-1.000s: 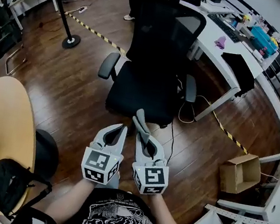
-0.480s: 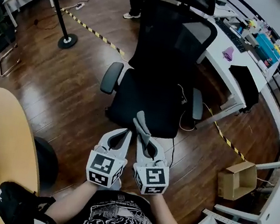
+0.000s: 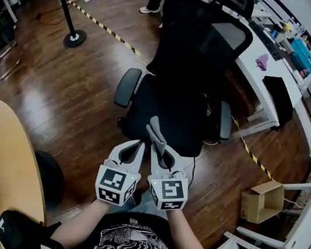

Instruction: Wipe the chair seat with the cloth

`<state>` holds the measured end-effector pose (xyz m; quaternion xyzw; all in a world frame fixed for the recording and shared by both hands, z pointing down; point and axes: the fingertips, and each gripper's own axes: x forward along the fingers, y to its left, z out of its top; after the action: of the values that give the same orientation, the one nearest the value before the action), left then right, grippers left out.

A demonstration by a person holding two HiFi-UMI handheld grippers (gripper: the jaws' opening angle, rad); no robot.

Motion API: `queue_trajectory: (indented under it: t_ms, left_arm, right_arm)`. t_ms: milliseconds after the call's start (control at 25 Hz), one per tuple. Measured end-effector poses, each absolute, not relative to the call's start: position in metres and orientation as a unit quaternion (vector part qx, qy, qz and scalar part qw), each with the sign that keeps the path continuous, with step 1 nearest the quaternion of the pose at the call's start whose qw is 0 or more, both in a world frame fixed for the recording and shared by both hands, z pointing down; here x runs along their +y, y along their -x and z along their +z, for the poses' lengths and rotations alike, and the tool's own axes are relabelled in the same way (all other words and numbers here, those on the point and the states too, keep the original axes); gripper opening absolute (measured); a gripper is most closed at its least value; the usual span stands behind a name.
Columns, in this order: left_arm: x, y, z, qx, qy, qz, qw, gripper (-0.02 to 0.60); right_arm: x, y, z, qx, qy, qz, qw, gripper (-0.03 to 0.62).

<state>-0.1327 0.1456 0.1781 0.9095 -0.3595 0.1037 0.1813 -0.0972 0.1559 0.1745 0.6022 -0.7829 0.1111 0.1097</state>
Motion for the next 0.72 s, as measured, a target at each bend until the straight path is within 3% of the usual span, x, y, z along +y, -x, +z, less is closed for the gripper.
queue_trajectory:
  t_ms: [720]
  left_arm:
    - [0.005,0.068,0.245,-0.416,-0.878,0.110,0.212,0.005]
  right_arm:
    - [-0.006,0.041,0.252,-0.823,-0.538,0.120,0.133,0.009]
